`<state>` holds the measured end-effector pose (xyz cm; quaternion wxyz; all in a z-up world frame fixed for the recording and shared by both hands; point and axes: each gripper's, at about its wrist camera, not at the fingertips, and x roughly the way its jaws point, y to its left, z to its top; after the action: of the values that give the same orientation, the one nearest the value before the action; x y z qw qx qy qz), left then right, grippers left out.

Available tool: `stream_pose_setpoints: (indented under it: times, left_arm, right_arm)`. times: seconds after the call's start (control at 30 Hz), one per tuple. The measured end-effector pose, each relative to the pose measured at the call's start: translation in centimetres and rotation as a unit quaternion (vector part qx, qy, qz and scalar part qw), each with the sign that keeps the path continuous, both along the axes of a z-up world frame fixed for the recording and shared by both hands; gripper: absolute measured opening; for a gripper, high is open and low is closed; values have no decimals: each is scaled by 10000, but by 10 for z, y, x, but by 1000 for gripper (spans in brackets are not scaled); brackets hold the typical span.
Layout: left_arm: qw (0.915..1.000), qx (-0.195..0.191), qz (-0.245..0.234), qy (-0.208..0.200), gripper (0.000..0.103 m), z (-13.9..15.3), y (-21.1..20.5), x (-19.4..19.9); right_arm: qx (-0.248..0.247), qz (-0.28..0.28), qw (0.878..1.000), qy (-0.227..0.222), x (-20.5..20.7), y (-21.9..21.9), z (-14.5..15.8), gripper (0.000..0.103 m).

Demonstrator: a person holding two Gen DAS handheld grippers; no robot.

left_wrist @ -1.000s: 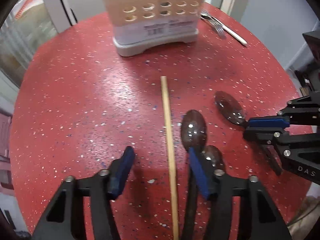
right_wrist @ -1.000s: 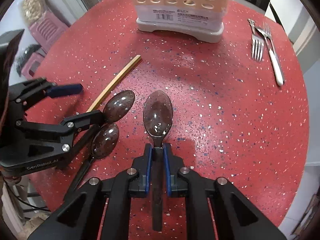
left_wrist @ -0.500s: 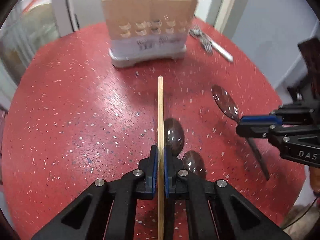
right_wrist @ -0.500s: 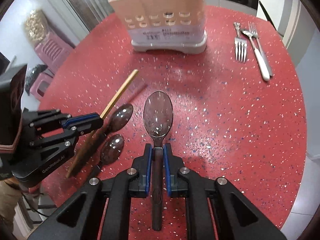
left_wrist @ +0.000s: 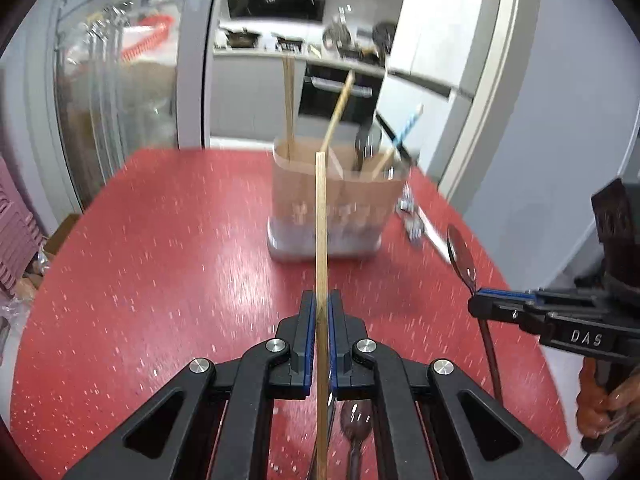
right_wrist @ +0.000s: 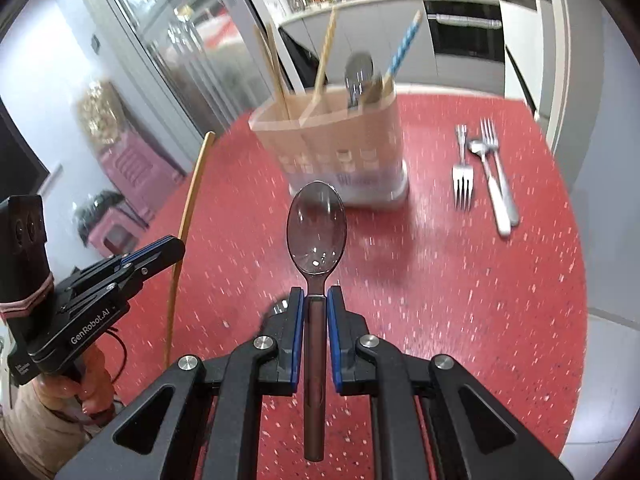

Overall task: Organize utensils
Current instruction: 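Lift the spoon and chopstick upright and lower both into the beige holder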

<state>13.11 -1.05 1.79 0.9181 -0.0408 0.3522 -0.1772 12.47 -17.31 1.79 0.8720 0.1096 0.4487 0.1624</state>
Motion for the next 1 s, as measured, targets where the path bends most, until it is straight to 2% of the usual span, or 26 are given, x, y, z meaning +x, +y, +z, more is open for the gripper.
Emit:
stream_pose_setpoints:
  times: [0.17, 0.57, 0.8, 1.0]
  left_arm:
    - [9987, -209, 137, -440, 29, 35, 4, 14]
    - [9923, -612, 427, -993, 29, 94, 2, 70]
    - [9892, -579, 509, -1249, 29, 109, -13, 111]
    - [9867, -605, 650, -1364, 29, 106, -23, 143]
  right_arm:
    - [56, -52, 9994, -328, 10, -6, 28, 12]
    - [320, -200, 9958, -828, 72, -12, 84, 12]
    - [397, -323, 9933, -1041, 124, -10, 99, 12]
    - [495, -531, 9892, -1277, 162, -11, 94, 12]
